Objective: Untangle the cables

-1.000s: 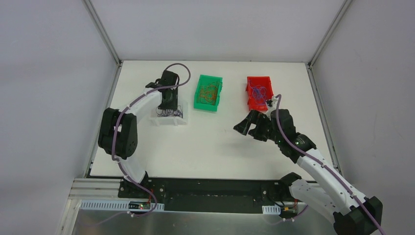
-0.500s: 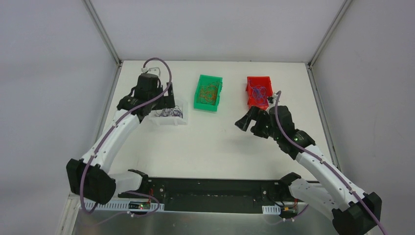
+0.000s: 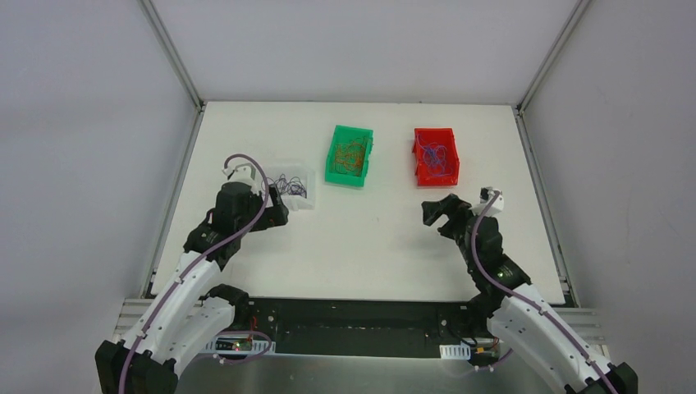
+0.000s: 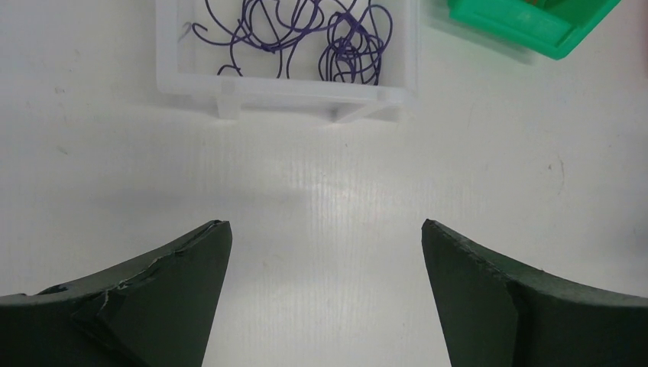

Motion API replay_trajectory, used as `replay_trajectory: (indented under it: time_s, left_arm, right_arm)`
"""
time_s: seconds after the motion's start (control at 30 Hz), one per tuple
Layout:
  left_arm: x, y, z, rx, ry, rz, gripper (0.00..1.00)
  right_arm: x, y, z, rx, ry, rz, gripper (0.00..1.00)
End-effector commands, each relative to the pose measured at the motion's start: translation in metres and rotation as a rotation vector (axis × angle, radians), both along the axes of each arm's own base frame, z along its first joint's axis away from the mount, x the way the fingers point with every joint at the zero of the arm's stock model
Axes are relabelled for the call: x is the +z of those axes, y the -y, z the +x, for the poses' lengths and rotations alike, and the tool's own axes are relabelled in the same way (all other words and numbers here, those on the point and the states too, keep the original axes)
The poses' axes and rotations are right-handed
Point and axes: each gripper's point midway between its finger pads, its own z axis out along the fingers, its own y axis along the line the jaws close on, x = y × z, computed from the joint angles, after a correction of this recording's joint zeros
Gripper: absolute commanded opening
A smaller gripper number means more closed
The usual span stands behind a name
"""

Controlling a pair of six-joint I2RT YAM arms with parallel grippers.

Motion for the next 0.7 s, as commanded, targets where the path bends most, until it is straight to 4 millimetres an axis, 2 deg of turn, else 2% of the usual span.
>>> replay_trajectory:
  time_s: [0.0, 0.13, 0.4, 0.53, 0.67]
  left_arm:
    - [-0.006, -0.005, 0.007, 0.039, 0.095, -0.009, 0.99]
    - [-0.014, -0.027, 0.015, 0.125, 0.15, 0.078, 0.99]
    - [-0.022, -0.041, 0.03, 0.167, 0.285, 0.147, 0.99]
    - [-0.018, -0.052, 0.035, 0.216, 0.353, 0.177, 0.99]
    - [-0.018, -0.05, 0.038, 0.204, 0.352, 0.184, 0.99]
  right_arm:
    - [0.001, 0.053, 0.015, -0.273, 0.132, -0.093, 0.99]
    - [-0.013, 0.059, 0.019, -0.288, 0.163, -0.15, 0.99]
    - [-0.007, 0.078, 0.023, -0.361, 0.225, -0.27, 0.99]
    - [-0.001, 0.084, 0.028, -0.384, 0.295, -0.315, 0.99]
    - [-0.017, 0.099, 0.035, -0.426, 0.266, -0.431, 0.99]
